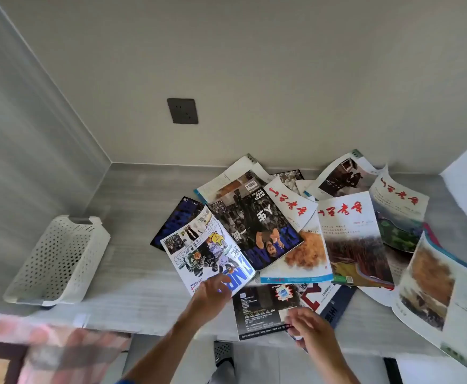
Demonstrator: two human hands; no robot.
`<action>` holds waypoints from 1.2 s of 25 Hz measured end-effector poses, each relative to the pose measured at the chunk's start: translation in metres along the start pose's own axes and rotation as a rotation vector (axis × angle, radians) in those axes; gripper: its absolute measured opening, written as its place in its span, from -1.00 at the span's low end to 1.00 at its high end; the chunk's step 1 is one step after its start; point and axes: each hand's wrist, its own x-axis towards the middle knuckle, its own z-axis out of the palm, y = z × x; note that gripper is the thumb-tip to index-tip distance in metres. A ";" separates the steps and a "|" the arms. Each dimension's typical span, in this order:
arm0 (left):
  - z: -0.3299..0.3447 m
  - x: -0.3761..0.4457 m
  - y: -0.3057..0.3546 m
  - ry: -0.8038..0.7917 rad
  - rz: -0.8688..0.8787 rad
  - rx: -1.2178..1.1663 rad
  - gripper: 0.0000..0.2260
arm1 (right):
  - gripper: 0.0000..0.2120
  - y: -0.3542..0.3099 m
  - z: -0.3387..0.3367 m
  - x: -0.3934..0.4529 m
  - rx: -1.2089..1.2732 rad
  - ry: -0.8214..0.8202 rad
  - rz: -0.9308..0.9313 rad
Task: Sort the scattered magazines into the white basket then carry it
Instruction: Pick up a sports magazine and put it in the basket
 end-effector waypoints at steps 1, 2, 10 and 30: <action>-0.004 0.022 0.007 -0.021 0.038 0.035 -0.75 | -0.91 -0.004 0.007 0.012 0.057 0.009 -0.006; -0.007 0.037 0.015 -0.023 0.066 0.089 -0.72 | -0.91 -0.009 0.013 0.015 0.036 0.013 0.021; -0.011 0.141 0.036 -0.237 0.415 1.304 -0.18 | -0.93 -0.025 0.035 0.018 -0.044 0.075 0.159; -0.084 0.045 0.109 -0.042 0.451 -0.840 -0.73 | -0.21 -0.103 -0.005 0.081 -0.014 -0.141 -0.248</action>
